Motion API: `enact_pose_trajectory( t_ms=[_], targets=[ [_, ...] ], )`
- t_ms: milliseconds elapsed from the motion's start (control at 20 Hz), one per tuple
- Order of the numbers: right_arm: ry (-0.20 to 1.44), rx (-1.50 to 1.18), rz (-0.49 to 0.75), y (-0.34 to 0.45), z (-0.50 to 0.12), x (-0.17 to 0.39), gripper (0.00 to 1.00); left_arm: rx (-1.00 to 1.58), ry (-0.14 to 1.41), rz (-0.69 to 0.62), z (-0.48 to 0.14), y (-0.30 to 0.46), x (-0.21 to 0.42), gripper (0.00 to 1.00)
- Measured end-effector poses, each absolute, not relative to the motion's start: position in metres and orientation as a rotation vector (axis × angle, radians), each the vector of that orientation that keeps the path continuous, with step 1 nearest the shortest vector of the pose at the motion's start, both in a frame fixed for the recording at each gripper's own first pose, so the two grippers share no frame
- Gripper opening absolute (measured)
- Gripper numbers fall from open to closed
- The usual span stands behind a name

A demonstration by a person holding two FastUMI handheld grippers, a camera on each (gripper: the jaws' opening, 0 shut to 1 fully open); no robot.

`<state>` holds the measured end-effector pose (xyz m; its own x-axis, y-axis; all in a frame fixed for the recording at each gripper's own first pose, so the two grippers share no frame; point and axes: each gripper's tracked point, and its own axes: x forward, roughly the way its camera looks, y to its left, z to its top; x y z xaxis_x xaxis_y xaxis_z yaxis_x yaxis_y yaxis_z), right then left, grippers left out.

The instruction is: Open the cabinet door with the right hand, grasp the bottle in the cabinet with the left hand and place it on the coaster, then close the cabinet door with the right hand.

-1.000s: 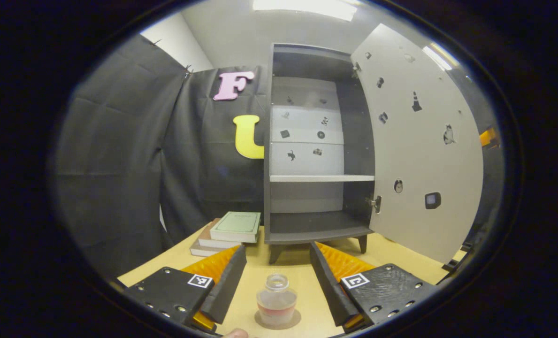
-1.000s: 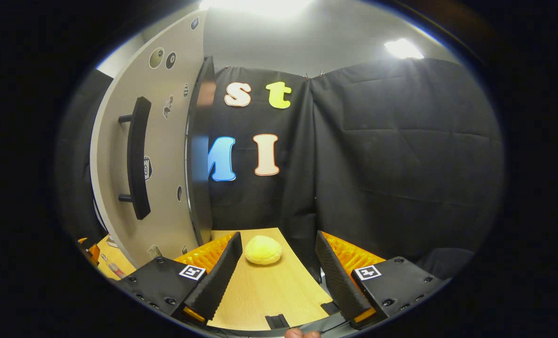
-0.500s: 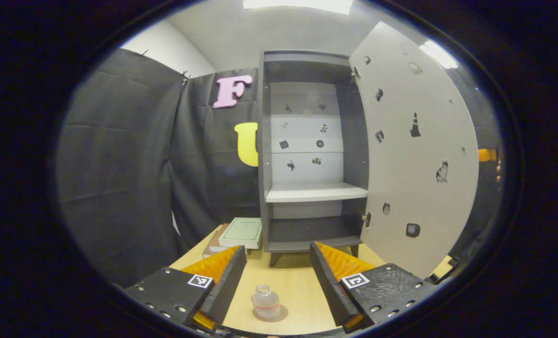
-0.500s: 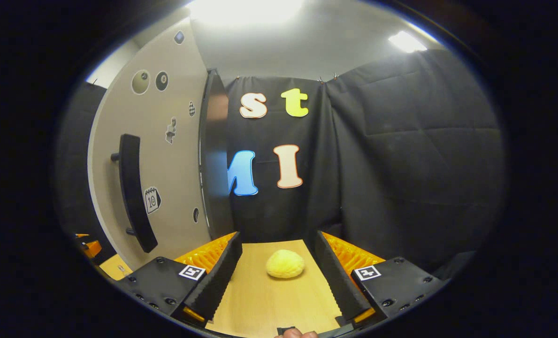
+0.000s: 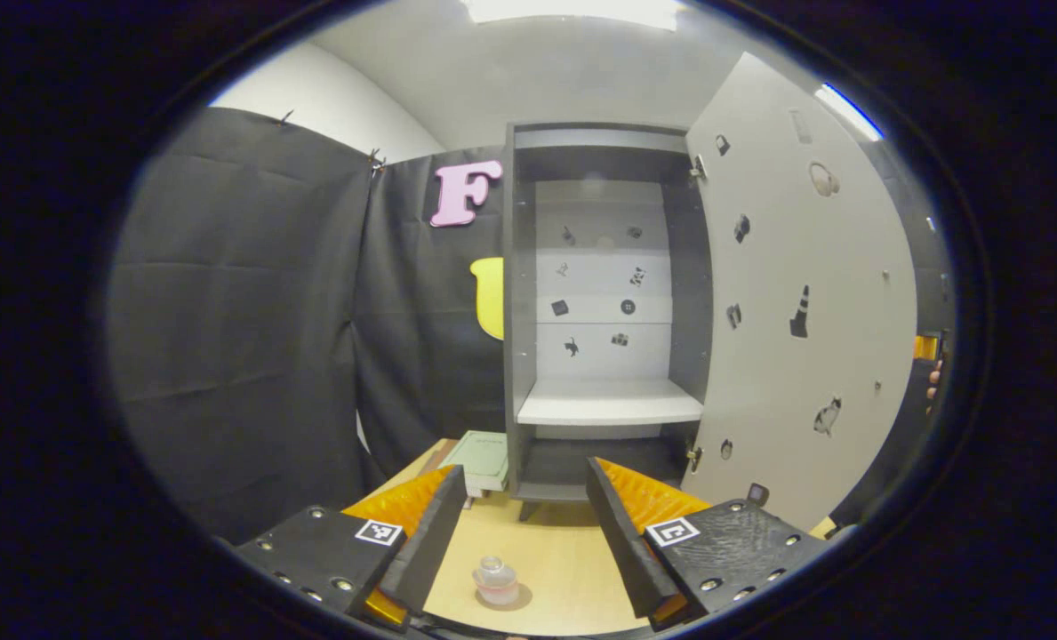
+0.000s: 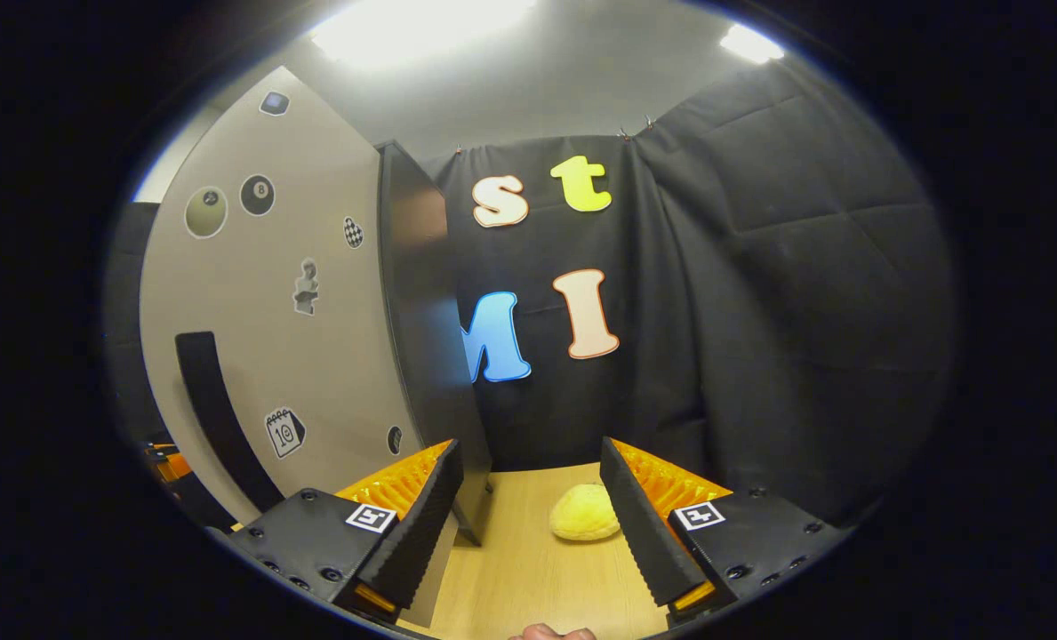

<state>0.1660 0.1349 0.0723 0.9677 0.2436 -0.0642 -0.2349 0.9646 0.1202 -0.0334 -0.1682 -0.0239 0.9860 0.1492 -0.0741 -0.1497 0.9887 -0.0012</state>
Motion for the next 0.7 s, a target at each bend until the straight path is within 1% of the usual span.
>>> enact_pose_trajectory(
  t_ms=[50, 200, 350, 400, 450, 500, 550, 600, 650, 700],
  targets=[
    [0.082, 0.119, 0.249, 0.139, 0.076, 0.166, 0.98, -0.006, 0.090, 0.152, -0.024, -0.168, -0.028, 0.81],
    [0.082, 0.118, 0.255, 0.151, 0.087, 0.158, 0.98, -0.071, 0.114, 0.109, -0.016, -0.166, -0.009, 0.82],
    [0.103, 0.154, 0.240, 0.171, 0.090, 0.143, 0.98, -0.094, 0.149, 0.051, -0.013, -0.147, 0.006, 0.82],
    [0.100, 0.168, 0.230, 0.178, 0.093, 0.137, 0.92, -0.081, 0.150, 0.034, -0.010, -0.139, 0.011, 0.82],
    [0.098, 0.176, 0.217, 0.184, 0.094, 0.131, 0.98, -0.065, 0.158, 0.024, -0.010, -0.129, 0.015, 0.82],
    [0.090, 0.182, 0.202, 0.189, 0.097, 0.127, 0.98, -0.052, 0.163, 0.010, -0.011, -0.120, 0.019, 0.84],
    [0.084, 0.187, 0.186, 0.193, 0.100, 0.124, 0.98, -0.044, 0.166, -0.006, -0.013, -0.114, 0.022, 0.82],
    [0.088, 0.188, 0.172, 0.197, 0.101, 0.120, 0.98, -0.045, 0.165, -0.021, -0.015, -0.107, 0.025, 0.82],
    [0.086, 0.188, 0.159, 0.202, 0.103, 0.115, 0.92, -0.051, 0.170, -0.041, -0.018, -0.102, 0.027, 0.82],
    [0.079, 0.186, 0.147, 0.205, 0.106, 0.111, 0.98, -0.061, 0.170, -0.057, -0.021, -0.096, 0.030, 0.82]
  ],
)
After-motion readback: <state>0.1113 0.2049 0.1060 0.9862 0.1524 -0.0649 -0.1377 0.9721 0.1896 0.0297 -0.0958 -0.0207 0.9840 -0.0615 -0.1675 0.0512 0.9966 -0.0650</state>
